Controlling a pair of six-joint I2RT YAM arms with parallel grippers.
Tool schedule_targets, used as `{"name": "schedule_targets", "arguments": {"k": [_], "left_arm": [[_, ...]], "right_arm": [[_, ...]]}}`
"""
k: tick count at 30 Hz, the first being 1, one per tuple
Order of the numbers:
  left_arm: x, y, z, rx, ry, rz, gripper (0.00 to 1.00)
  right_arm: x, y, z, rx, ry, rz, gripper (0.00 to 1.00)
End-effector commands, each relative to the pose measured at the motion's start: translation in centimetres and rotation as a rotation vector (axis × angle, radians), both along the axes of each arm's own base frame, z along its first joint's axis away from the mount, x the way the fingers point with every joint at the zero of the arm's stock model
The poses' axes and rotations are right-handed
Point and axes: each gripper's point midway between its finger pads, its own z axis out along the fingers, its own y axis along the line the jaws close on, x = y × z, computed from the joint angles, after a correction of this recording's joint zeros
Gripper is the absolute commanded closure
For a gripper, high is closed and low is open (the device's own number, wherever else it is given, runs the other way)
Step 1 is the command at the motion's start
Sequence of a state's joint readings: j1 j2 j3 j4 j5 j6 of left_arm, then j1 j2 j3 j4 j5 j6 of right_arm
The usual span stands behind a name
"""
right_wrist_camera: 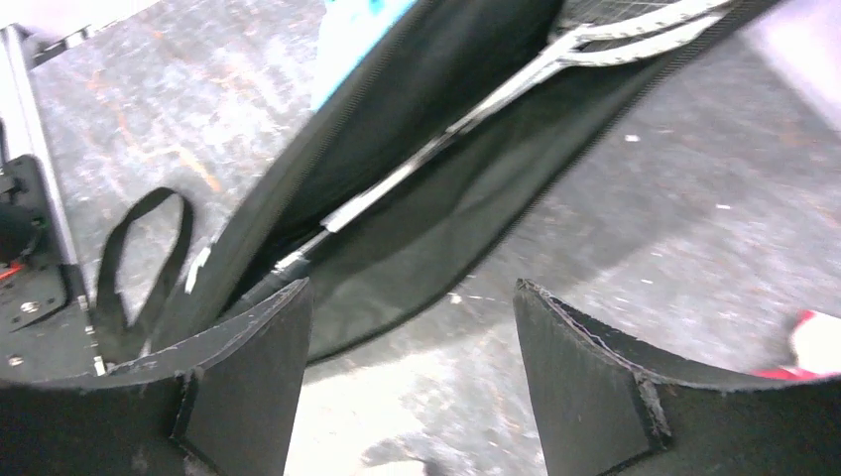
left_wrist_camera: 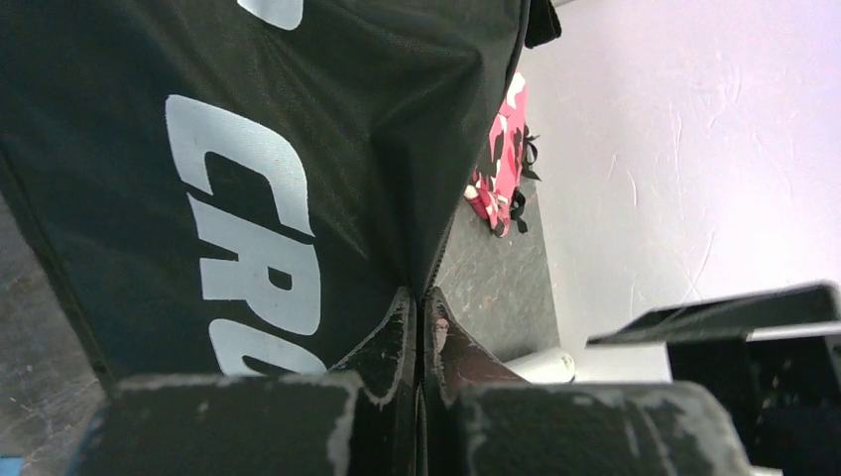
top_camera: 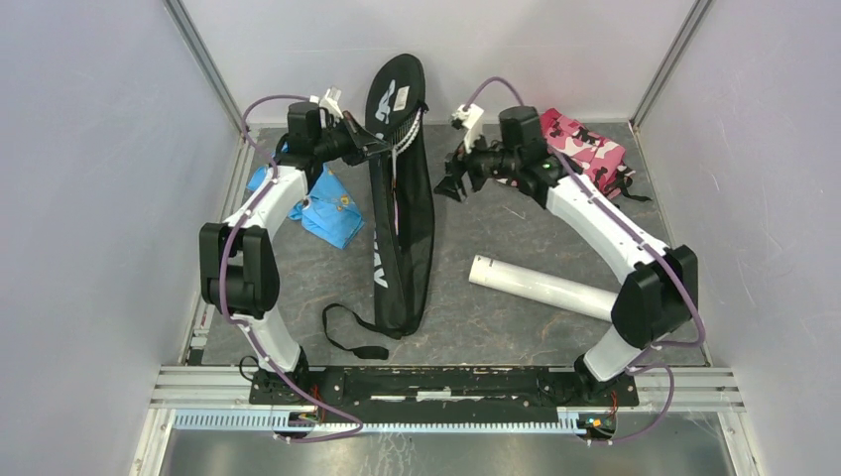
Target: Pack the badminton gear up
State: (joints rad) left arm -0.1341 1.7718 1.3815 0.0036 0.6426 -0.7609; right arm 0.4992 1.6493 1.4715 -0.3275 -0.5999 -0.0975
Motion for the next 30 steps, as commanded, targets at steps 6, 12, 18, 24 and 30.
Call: {"name": "schedule_targets", "arguments": {"k": [6,12,18,24,30], "left_arm": [[-0.9,-0.2,7.0,0.171,-0.25,-0.19,0.98],[-1.6,0.6,8.0,0.316,-0.277,-0.277,0.98],[-2.8,1.1,6.3,0.403,-0.215,-0.38,0.98],[-5.2,0.9,4.8,0.465,-0.186,-0.487,0.98],[-8.2,0.0,4.0,0.515,-0.185,-0.582,0.98]], "right_arm": [[2.8,-6.3,5.0,-0.048,-0.22,-0.092,0.2],[2.0,-7.8,6.8,-0.134,-0.353,-0.057,0.19],[1.0,-9.2,8.2,-0.22,-0.471,-0.015,0.17],[0.0,-10.4,8.9,-0.308,-0.57,0.028,0.12],[-0.6,-10.7,7.8,-0.396,-0.625,0.123,0.05]]}}
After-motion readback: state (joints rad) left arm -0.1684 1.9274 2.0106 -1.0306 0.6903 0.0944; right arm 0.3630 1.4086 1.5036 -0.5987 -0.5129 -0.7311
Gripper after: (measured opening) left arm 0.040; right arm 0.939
